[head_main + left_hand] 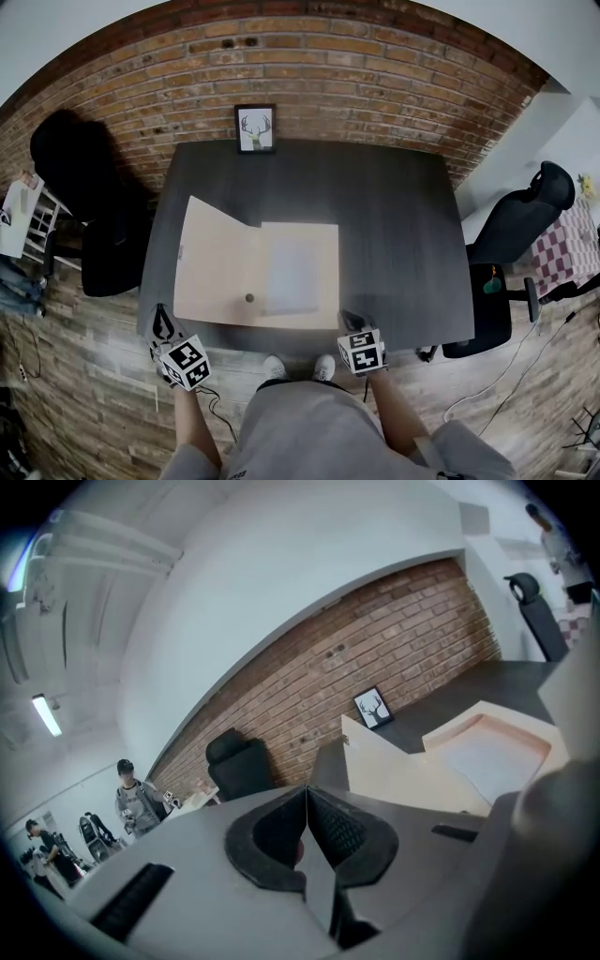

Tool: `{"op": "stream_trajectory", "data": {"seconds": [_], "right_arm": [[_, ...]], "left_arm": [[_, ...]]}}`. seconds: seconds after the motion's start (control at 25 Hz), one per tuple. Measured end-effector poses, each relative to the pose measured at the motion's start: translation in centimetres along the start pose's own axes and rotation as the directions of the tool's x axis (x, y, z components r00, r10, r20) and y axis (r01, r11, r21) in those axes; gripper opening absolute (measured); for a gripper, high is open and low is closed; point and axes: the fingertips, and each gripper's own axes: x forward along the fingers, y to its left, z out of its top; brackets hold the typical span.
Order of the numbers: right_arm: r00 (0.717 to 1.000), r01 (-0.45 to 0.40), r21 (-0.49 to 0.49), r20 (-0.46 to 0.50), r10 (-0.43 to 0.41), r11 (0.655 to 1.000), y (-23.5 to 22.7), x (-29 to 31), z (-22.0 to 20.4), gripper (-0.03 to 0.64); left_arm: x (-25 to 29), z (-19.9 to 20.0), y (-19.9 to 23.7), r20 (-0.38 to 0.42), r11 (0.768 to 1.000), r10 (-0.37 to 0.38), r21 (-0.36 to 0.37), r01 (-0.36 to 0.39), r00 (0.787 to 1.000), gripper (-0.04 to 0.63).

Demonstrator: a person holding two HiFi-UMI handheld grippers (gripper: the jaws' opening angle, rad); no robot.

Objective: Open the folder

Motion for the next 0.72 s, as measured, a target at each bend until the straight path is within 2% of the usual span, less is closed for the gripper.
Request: {"op": "stream_trajectory", "data": {"seconds": [0.16, 0.32, 0.52, 0.72], "right_arm": [[0.992, 0.009, 0.022, 0.13, -0.012, 1.0, -0.1, -2.4, 4.6, 0.0], [0.96, 0.02, 0.021, 0.278, -0.025, 1.0, 0.1, -5.4, 10.1, 0.0], [0.905, 0.037, 0.006, 0.423, -0.036, 0.999, 0.9, -9.3, 15.7, 0.0], [0.845, 0.053, -0.005, 0.532, -0.042, 0.999, 1.8, -13.3, 19.8, 0.0]], "left_arm": [[-1.2, 4.5, 0.7, 0.087, 0.999, -0.003, -0.045, 0.007, 0.996, 0.004], [-3.4, 10.2, -0.7, 0.202, 0.992, -0.065, -0.094, 0.085, 0.977, 0.003], [-6.7, 16.3, -4.7, 0.34, 0.964, -0.18, -0.126, 0.235, 0.923, 0.003], [-9.7, 19.9, -9.8, 0.431, 0.899, -0.317, -0.149, 0.413, 0.845, 0.003]]}}
